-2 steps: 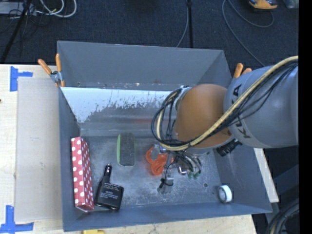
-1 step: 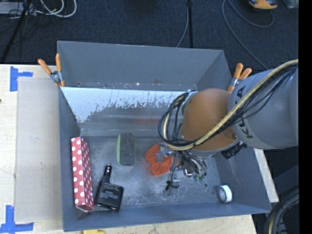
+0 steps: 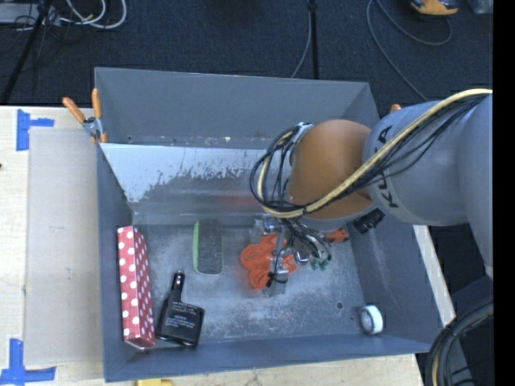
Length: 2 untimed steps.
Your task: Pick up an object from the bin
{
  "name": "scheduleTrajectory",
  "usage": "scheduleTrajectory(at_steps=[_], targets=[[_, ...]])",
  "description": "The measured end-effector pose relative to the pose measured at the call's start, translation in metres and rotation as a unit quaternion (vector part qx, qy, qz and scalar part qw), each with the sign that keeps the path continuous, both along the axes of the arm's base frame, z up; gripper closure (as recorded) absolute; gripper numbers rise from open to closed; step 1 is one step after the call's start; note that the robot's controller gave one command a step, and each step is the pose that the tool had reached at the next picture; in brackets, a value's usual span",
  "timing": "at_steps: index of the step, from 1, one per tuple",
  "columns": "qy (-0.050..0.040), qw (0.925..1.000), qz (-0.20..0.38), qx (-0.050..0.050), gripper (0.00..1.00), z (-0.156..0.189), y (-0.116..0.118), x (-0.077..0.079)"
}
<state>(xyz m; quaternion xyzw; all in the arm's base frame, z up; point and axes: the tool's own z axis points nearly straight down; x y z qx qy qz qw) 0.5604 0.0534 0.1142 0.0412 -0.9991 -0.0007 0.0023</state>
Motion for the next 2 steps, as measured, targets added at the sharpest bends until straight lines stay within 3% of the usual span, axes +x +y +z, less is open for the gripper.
scheduleTrajectory(at_steps=[1, 2], targets=[[0.0028, 0.9999, -0.014, -0.002, 1.0, -0.0201, -0.0569, -0.0181], [0.0031, 0.9999, -0.015, -0.002, 0.0, -0.0201, -0.0568, -0.0182]])
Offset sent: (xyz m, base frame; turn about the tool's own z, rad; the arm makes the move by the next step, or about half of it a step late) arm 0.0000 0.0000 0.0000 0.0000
